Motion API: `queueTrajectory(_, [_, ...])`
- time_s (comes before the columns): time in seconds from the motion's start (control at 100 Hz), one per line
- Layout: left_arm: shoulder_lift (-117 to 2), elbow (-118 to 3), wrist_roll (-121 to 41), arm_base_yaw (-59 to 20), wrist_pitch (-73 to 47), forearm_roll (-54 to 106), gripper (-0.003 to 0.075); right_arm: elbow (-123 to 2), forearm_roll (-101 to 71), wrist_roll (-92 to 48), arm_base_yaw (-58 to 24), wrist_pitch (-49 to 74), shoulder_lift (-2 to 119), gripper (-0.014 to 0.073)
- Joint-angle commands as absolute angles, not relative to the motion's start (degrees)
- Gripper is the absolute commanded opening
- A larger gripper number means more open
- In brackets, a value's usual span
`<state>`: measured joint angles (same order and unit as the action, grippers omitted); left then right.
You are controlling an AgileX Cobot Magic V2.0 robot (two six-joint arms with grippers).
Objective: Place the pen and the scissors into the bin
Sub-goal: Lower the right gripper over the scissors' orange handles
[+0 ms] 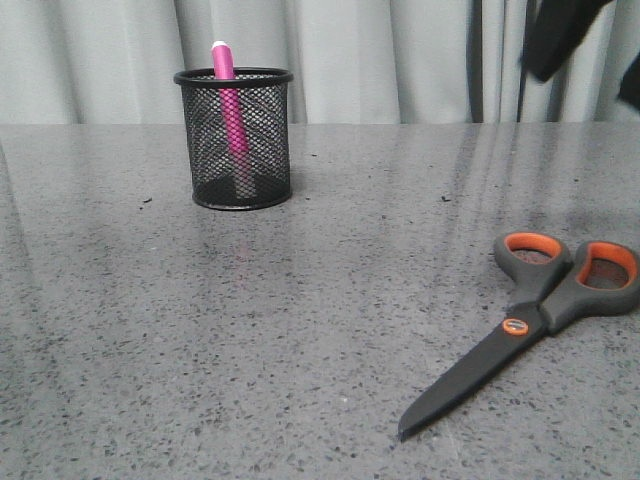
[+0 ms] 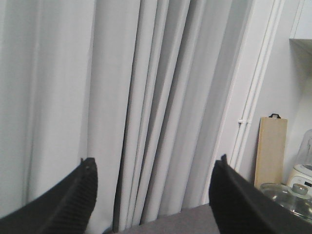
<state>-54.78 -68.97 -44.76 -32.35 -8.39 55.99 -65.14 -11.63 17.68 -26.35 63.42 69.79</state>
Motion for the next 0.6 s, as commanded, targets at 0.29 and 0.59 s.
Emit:
queueTrajectory(0.29, [-46.86, -70.42, -44.89, -32.73, -12.43, 56.34, 0.0441, -67.23, -11.54, 39.11, -29.44, 68.02, 75.23, 0.0487])
queueTrajectory(0.59, [-41.75, -70.42, -44.89, -32.73, -14.23, 56.34, 0.0441, -67.23, -11.54, 42.16, -30.24, 70.66, 82.31, 0.0486])
